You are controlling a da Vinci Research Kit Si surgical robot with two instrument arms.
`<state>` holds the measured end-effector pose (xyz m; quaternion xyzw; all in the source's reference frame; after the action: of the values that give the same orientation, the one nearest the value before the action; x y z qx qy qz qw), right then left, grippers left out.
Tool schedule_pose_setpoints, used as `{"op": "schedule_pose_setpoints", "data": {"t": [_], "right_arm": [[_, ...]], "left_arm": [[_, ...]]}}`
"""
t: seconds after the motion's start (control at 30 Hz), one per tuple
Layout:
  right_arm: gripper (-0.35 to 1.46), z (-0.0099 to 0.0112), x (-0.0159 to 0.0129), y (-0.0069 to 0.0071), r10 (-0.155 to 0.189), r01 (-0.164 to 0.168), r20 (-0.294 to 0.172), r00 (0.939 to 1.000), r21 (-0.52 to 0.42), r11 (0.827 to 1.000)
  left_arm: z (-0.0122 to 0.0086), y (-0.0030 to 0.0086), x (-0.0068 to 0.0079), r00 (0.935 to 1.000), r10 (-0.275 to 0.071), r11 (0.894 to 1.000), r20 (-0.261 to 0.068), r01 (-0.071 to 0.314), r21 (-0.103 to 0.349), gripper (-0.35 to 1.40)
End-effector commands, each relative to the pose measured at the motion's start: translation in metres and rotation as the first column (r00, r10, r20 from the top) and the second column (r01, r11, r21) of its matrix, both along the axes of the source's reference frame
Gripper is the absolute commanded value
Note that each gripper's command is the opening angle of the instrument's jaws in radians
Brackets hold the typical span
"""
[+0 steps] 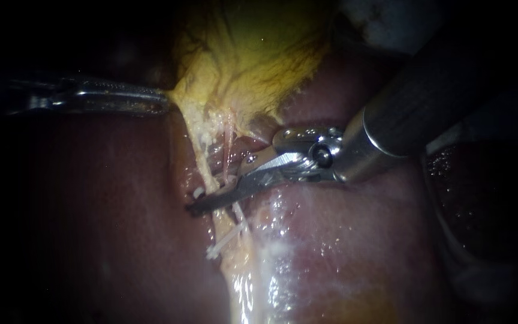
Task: Clipping second clip left tube
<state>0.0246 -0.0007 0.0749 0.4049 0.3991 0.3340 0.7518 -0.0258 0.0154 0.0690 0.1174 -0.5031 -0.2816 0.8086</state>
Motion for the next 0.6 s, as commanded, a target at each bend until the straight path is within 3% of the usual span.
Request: {"op": "schedule_pose_setpoints", "data": {"t": [0.03, 0.23, 0.6], "right_arm": [[0.29, 0.0000, 0.0000, 0.0000, 0.000, 0.000, 0.000, 1.0000, 0.000, 1.000], [0.52, -0.0001, -0.0007, 0.0001, -0.008, 0.008, -0.009, 0.9999, -0.014, 1.000], [0.60, 0.0005, -0.0051, 0.0014, -0.049, 0.044, -0.052, 0.9975, -0.088, 0.995]], "left_arm": [[0.0000, 0.0000, 0.0000, 1.0000, 0.000, 1.000, 0.000, 0.000, 0.000, -0.35], [0.0000, 0.0000, 0.0000, 1.0000, 0.000, 1.000, 0.000, 0.000, 0.000, -0.35], [0.0000, -0.0001, 0.0001, 1.0000, 0.000, 1.000, 0.000, 0.000, 0.000, -0.35]]}}
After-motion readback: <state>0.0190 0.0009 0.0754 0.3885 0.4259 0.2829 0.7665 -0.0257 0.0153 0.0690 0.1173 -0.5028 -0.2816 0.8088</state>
